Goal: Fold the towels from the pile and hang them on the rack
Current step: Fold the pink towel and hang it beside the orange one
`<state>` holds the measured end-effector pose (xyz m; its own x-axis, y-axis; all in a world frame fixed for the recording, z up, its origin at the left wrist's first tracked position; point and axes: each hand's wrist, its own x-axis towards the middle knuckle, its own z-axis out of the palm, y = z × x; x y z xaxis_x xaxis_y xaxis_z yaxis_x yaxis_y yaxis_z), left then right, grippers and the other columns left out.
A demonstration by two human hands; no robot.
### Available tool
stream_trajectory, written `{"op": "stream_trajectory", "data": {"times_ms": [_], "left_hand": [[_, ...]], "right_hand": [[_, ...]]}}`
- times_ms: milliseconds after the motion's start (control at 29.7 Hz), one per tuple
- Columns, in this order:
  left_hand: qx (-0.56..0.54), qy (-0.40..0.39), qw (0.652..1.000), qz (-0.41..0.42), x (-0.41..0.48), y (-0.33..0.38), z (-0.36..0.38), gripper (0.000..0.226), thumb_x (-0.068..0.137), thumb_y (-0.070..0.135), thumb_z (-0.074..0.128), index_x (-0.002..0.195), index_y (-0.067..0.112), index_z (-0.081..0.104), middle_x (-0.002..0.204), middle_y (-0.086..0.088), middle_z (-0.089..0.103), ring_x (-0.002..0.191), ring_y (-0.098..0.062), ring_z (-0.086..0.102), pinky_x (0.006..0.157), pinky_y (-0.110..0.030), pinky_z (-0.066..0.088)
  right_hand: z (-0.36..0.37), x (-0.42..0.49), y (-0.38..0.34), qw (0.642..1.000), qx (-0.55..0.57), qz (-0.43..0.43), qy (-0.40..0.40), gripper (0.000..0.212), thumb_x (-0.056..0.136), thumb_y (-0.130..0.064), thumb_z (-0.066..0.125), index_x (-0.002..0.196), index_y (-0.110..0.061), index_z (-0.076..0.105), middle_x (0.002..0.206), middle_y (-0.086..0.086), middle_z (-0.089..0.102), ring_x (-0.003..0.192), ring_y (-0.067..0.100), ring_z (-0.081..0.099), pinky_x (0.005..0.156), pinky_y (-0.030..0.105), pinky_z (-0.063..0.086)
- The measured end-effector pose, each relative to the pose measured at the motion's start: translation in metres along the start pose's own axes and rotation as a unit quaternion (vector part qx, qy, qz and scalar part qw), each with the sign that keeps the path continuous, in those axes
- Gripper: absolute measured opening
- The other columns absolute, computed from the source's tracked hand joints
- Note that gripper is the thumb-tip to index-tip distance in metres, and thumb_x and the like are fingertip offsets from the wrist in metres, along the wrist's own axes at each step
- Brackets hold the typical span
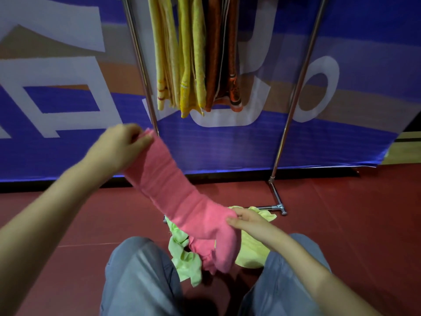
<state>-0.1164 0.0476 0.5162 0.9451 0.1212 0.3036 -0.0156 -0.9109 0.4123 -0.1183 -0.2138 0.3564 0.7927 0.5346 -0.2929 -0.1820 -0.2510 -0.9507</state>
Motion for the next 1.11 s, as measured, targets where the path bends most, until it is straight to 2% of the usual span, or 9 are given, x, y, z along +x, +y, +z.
{"op": "stream_trajectory", "data": {"times_ms": [101, 236, 303, 371, 472, 640, 775, 977, 1112], "left_hand": [[0.032, -0.084, 0.994, -0.061, -0.013, -0.023, 0.034, 0.033, 0.089, 0.028, 0.050, 0.063, 0.008, 0.048, 0.068, -0.014, 0.054, 0.067, -0.028, 0.047, 0.060, -0.032, 0.033], [0.097, -0.252, 0.960, -0.070, -0.027, -0.028, 0.073, 0.022, 0.086, 0.023, 0.055, 0.074, 0.006, 0.059, 0.082, -0.014, 0.062, 0.079, -0.028, 0.055, 0.068, -0.031, 0.042], [-0.002, -0.291, 0.956, -0.042, -0.032, -0.008, 0.078, 0.018, 0.088, 0.019, 0.053, 0.081, 0.006, 0.063, 0.080, -0.006, 0.060, 0.081, -0.020, 0.055, 0.060, -0.013, 0.041], [-0.224, -0.306, 0.925, -0.034, -0.035, 0.024, 0.075, 0.027, 0.093, 0.021, 0.045, 0.103, 0.003, 0.063, 0.099, -0.008, 0.066, 0.093, -0.016, 0.059, 0.070, -0.004, 0.043], [-0.426, -0.287, 0.858, 0.002, -0.038, 0.069, 0.066, 0.040, 0.094, 0.028, 0.032, 0.108, 0.002, 0.061, 0.106, -0.013, 0.065, 0.100, -0.019, 0.061, 0.090, -0.021, 0.048], [-0.439, -0.252, 0.862, 0.028, -0.033, 0.098, 0.061, 0.051, 0.092, 0.040, 0.034, 0.102, -0.002, 0.060, 0.089, -0.007, 0.062, 0.080, -0.007, 0.060, 0.079, -0.017, 0.048], [-0.411, -0.249, 0.875, 0.052, -0.029, 0.101, 0.054, 0.066, 0.077, 0.054, 0.046, 0.093, -0.008, 0.061, 0.081, -0.014, 0.058, 0.073, -0.021, 0.055, 0.068, -0.029, 0.045], [-0.445, -0.230, 0.864, 0.048, -0.025, 0.102, 0.044, 0.039, 0.085, 0.039, 0.047, 0.069, 0.004, 0.058, 0.061, -0.001, 0.056, 0.053, -0.008, 0.053, 0.057, -0.019, 0.045], [-0.492, -0.244, 0.835, -0.024, -0.025, 0.089, 0.047, 0.031, 0.090, 0.031, 0.045, 0.064, 0.015, 0.051, 0.047, 0.011, 0.053, 0.043, 0.000, 0.049, 0.046, -0.013, 0.041]], "right_hand": [[-0.007, -0.004, -0.028, 0.999, 0.004, -0.050, -0.001, 0.044, 0.076, -0.028, 0.057, 0.102, 0.008, 0.057, 0.092, 0.003, 0.059, 0.089, 0.011, 0.053, 0.081, 0.018, 0.041], [-0.018, -0.010, -0.065, 0.997, -0.005, -0.070, -0.021, 0.011, 0.087, -0.011, 0.053, 0.091, -0.009, 0.064, 0.073, -0.013, 0.065, 0.069, -0.002, 0.058, 0.063, 0.009, 0.044], [-0.021, -0.013, -0.081, 0.996, -0.003, -0.079, -0.030, 0.016, 0.088, -0.010, 0.050, 0.084, -0.017, 0.064, 0.066, -0.013, 0.063, 0.062, -0.002, 0.057, 0.057, 0.010, 0.044], [-0.020, -0.017, -0.099, 0.996, -0.012, -0.081, -0.044, 0.017, 0.089, -0.012, 0.050, 0.081, -0.018, 0.064, 0.066, -0.013, 0.062, 0.061, -0.001, 0.056, 0.057, 0.011, 0.044], [-0.021, -0.024, -0.117, 0.994, -0.023, -0.087, -0.064, 0.016, 0.088, -0.015, 0.051, 0.082, -0.019, 0.065, 0.070, -0.012, 0.064, 0.067, -0.001, 0.059, 0.064, 0.012, 0.045], [-0.033, -0.034, -0.131, 0.991, 0.014, -0.106, -0.077, 0.019, 0.076, -0.027, 0.056, 0.088, -0.020, 0.069, 0.083, -0.006, 0.071, 0.082, 0.007, 0.065, 0.075, 0.017, 0.051], [-0.038, -0.039, -0.130, 0.993, 0.021, -0.084, -0.077, 0.023, 0.079, -0.031, 0.058, 0.095, -0.016, 0.067, 0.078, -0.008, 0.069, 0.076, 0.006, 0.063, 0.071, 0.021, 0.048], [-0.038, -0.043, -0.114, 0.991, 0.047, -0.014, -0.121, 0.031, 0.075, -0.045, 0.058, 0.088, -0.018, 0.066, 0.077, -0.009, 0.072, 0.074, 0.005, 0.065, 0.066, 0.019, 0.052], [-0.043, -0.041, -0.106, 0.986, 0.099, -0.046, -0.124, 0.056, 0.039, -0.057, 0.082, 0.084, -0.024, 0.074, 0.082, -0.006, 0.073, 0.076, 0.009, 0.068, 0.066, 0.023, 0.055]]}}
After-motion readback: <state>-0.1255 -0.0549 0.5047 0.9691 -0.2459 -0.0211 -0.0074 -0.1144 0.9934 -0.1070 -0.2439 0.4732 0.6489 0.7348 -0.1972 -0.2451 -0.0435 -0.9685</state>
